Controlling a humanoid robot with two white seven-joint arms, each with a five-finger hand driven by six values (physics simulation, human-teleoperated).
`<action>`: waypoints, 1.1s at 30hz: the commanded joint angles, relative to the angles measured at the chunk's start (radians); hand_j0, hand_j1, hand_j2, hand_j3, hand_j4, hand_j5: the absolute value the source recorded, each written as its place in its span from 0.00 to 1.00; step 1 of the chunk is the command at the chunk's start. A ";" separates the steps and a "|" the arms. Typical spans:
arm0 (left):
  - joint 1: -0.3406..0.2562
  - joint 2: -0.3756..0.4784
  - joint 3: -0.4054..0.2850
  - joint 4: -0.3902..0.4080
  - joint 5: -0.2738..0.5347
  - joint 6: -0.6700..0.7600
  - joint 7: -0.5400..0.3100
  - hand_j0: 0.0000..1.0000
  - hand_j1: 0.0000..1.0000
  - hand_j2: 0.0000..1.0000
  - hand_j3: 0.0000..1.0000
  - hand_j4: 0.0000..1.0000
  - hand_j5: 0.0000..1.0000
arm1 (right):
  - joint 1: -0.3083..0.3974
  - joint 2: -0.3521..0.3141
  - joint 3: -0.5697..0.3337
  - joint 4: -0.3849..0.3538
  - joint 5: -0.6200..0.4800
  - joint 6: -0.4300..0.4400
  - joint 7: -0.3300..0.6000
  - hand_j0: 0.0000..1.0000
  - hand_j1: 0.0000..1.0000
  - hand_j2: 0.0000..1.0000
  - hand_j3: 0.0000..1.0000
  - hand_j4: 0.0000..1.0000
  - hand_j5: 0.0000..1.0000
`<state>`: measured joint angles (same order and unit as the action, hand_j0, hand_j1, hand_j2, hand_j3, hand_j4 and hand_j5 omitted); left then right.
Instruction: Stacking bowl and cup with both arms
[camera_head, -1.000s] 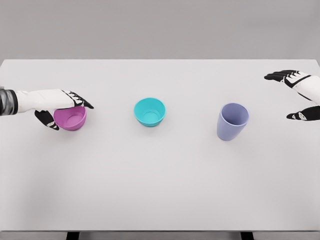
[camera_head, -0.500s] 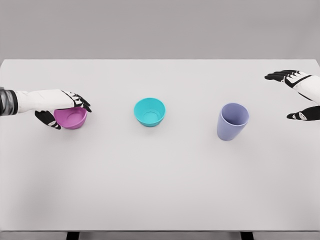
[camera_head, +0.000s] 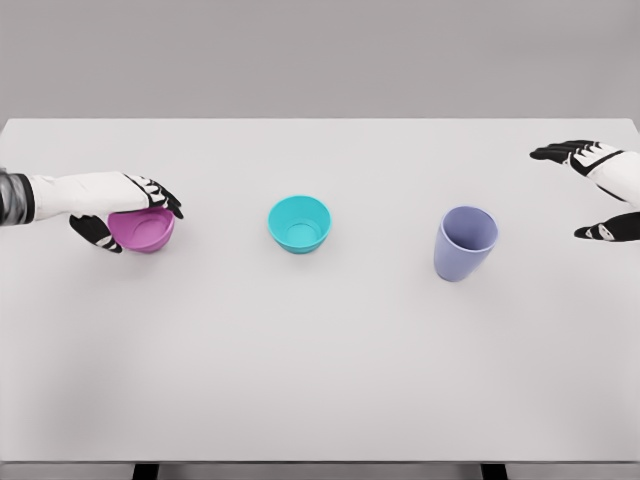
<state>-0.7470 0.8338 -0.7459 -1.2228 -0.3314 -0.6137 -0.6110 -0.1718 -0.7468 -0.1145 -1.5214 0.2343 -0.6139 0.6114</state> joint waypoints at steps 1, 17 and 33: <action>0.000 0.001 0.002 -0.001 0.006 0.003 0.000 0.73 0.73 0.73 0.73 0.73 0.73 | 0.000 -0.002 -0.002 0.000 -0.007 0.003 -0.001 1.00 1.00 1.00 1.00 1.00 1.00; 0.000 -0.002 0.023 -0.057 0.006 0.003 0.000 0.70 0.70 0.70 0.70 0.70 0.70 | 0.002 -0.008 -0.011 0.001 -0.007 0.003 -0.001 1.00 1.00 1.00 1.00 1.00 1.00; -0.023 -0.061 0.025 -0.073 0.005 0.003 0.000 0.68 0.68 0.68 0.68 0.68 0.68 | 0.000 -0.005 -0.002 -0.005 -0.007 0.003 -0.001 1.00 1.00 1.00 1.00 1.00 1.00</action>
<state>-0.7731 0.7800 -0.7217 -1.2954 -0.3331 -0.6140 -0.6112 -0.1718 -0.7513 -0.1172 -1.5252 0.2341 -0.6139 0.6114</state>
